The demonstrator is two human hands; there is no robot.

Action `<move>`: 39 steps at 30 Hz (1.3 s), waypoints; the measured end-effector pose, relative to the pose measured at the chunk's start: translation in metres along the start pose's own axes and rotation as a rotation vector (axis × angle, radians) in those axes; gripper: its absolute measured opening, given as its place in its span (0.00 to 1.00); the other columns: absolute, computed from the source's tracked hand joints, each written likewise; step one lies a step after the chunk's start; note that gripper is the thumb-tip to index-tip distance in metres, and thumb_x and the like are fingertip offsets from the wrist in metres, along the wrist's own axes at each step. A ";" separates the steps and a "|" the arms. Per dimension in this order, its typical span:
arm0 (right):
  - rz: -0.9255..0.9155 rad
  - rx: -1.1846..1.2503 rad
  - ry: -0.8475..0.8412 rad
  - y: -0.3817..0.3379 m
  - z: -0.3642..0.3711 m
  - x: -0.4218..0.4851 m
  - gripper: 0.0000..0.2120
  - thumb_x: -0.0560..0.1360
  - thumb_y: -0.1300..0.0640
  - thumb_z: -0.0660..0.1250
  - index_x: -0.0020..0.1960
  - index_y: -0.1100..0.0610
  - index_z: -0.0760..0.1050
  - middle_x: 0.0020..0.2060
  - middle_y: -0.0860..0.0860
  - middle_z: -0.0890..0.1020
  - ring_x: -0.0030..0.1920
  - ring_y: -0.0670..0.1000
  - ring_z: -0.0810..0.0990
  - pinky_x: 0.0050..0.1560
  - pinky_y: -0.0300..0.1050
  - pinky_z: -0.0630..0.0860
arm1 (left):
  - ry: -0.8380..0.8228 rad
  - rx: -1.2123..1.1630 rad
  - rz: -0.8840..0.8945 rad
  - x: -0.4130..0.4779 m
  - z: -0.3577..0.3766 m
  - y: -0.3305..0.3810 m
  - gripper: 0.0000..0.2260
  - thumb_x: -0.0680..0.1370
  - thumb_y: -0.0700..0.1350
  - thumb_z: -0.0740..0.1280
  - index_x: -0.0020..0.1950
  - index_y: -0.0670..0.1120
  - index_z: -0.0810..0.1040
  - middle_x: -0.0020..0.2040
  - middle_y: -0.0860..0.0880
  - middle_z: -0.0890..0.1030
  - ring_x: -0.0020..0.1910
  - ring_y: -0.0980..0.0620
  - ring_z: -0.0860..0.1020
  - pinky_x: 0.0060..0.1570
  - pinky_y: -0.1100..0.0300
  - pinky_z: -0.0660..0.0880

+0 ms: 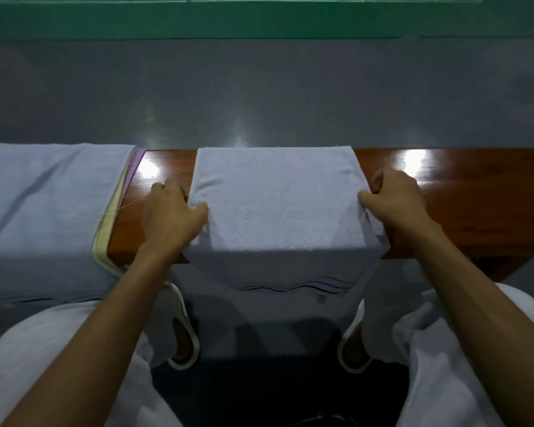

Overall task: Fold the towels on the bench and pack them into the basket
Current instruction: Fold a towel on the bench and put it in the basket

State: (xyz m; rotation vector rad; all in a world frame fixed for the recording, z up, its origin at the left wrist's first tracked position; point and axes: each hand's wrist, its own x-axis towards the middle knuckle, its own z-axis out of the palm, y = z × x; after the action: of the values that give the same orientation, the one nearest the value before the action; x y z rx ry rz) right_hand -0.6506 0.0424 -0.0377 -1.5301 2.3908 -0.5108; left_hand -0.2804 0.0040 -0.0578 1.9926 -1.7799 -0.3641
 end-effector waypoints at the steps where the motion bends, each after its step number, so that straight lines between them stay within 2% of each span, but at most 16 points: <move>1: 0.031 -0.030 -0.023 0.002 -0.002 -0.001 0.11 0.77 0.52 0.73 0.54 0.56 0.75 0.47 0.53 0.79 0.41 0.51 0.76 0.34 0.40 0.66 | -0.026 0.070 -0.028 0.000 -0.001 -0.004 0.18 0.77 0.59 0.71 0.55 0.46 0.75 0.54 0.45 0.77 0.50 0.45 0.78 0.52 0.48 0.80; 3: 0.050 -0.033 -0.064 0.003 -0.003 -0.002 0.09 0.77 0.53 0.72 0.51 0.57 0.76 0.45 0.53 0.80 0.39 0.49 0.75 0.32 0.40 0.65 | -0.051 0.125 -0.020 -0.001 0.000 -0.007 0.17 0.78 0.60 0.69 0.52 0.46 0.76 0.52 0.45 0.77 0.48 0.45 0.78 0.49 0.50 0.80; 6: 0.032 0.000 -0.098 0.000 0.001 -0.001 0.06 0.79 0.54 0.70 0.47 0.56 0.78 0.44 0.54 0.82 0.41 0.51 0.79 0.33 0.41 0.69 | -0.067 0.071 0.032 -0.005 0.002 0.002 0.10 0.82 0.52 0.68 0.49 0.45 0.76 0.54 0.44 0.75 0.48 0.46 0.76 0.46 0.54 0.72; 9: 0.015 0.017 -0.079 -0.001 0.001 -0.001 0.06 0.82 0.55 0.67 0.48 0.57 0.76 0.44 0.53 0.80 0.41 0.51 0.78 0.33 0.41 0.68 | -0.056 0.016 0.093 -0.004 0.003 0.007 0.09 0.83 0.50 0.66 0.49 0.46 0.75 0.52 0.46 0.75 0.46 0.50 0.75 0.44 0.57 0.70; 12: 0.072 0.218 -0.016 -0.001 -0.004 0.000 0.06 0.83 0.55 0.63 0.52 0.58 0.72 0.44 0.51 0.75 0.42 0.49 0.74 0.33 0.42 0.67 | -0.062 -0.190 0.068 0.003 -0.002 0.007 0.06 0.85 0.48 0.64 0.52 0.46 0.74 0.49 0.47 0.78 0.44 0.50 0.76 0.43 0.58 0.72; 14: 0.118 0.378 -0.055 0.000 -0.004 0.003 0.06 0.83 0.54 0.62 0.53 0.57 0.70 0.46 0.51 0.75 0.44 0.49 0.75 0.35 0.42 0.70 | -0.095 -0.334 0.007 0.005 -0.008 0.007 0.07 0.84 0.49 0.65 0.54 0.46 0.73 0.49 0.48 0.79 0.48 0.47 0.79 0.47 0.51 0.77; 16: 0.146 0.496 -0.101 0.001 -0.004 0.004 0.06 0.81 0.57 0.66 0.56 0.55 0.71 0.49 0.52 0.76 0.47 0.49 0.76 0.37 0.42 0.72 | -0.147 -0.448 -0.072 0.005 -0.012 0.008 0.10 0.82 0.50 0.68 0.57 0.46 0.73 0.48 0.49 0.80 0.49 0.48 0.80 0.47 0.51 0.79; 19: 0.131 0.643 -0.219 0.005 -0.011 0.002 0.21 0.75 0.65 0.73 0.63 0.51 0.71 0.52 0.47 0.76 0.51 0.48 0.77 0.41 0.42 0.75 | -0.222 -0.565 -0.106 0.002 -0.017 0.006 0.16 0.79 0.47 0.73 0.63 0.50 0.72 0.52 0.54 0.79 0.49 0.55 0.79 0.39 0.62 0.74; 23: 0.017 0.690 -0.365 0.014 -0.019 -0.003 0.22 0.74 0.68 0.74 0.65 0.51 0.78 0.57 0.46 0.78 0.54 0.48 0.78 0.39 0.35 0.78 | -0.321 -0.614 -0.044 0.005 -0.023 -0.003 0.20 0.78 0.41 0.74 0.68 0.55 0.77 0.64 0.50 0.80 0.60 0.49 0.80 0.48 0.60 0.78; 27: -0.027 0.628 -0.355 0.016 -0.017 -0.007 0.19 0.74 0.68 0.74 0.61 0.54 0.82 0.58 0.49 0.78 0.54 0.49 0.78 0.37 0.34 0.79 | -0.407 -0.566 -0.012 0.008 -0.026 -0.010 0.20 0.76 0.40 0.76 0.65 0.55 0.81 0.64 0.50 0.81 0.62 0.48 0.80 0.59 0.49 0.80; 31: -0.051 0.567 -0.253 0.018 -0.014 -0.009 0.16 0.73 0.68 0.75 0.59 0.58 0.82 0.59 0.52 0.79 0.58 0.53 0.78 0.44 0.35 0.77 | -0.263 -0.433 0.036 0.004 -0.025 -0.010 0.19 0.75 0.42 0.77 0.65 0.51 0.82 0.62 0.49 0.82 0.60 0.50 0.80 0.58 0.47 0.81; 35: -0.092 0.547 -0.122 0.017 -0.014 -0.009 0.16 0.73 0.66 0.76 0.59 0.57 0.81 0.56 0.53 0.80 0.55 0.52 0.79 0.47 0.37 0.79 | -0.145 -0.383 0.045 0.005 -0.024 -0.010 0.17 0.75 0.45 0.77 0.63 0.49 0.83 0.59 0.48 0.84 0.56 0.49 0.82 0.55 0.48 0.82; 39: -0.120 0.561 -0.087 0.019 -0.015 -0.008 0.18 0.72 0.66 0.77 0.61 0.57 0.81 0.56 0.51 0.81 0.55 0.49 0.81 0.53 0.44 0.82 | -0.063 -0.355 0.059 0.005 -0.022 -0.009 0.13 0.76 0.46 0.77 0.60 0.47 0.85 0.56 0.47 0.85 0.52 0.50 0.83 0.52 0.50 0.83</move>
State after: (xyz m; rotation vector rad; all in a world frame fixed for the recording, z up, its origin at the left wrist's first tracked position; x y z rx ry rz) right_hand -0.6688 0.0595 -0.0316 -1.3972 1.8710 -1.0137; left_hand -0.2610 0.0033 -0.0424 1.6926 -1.6701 -0.6784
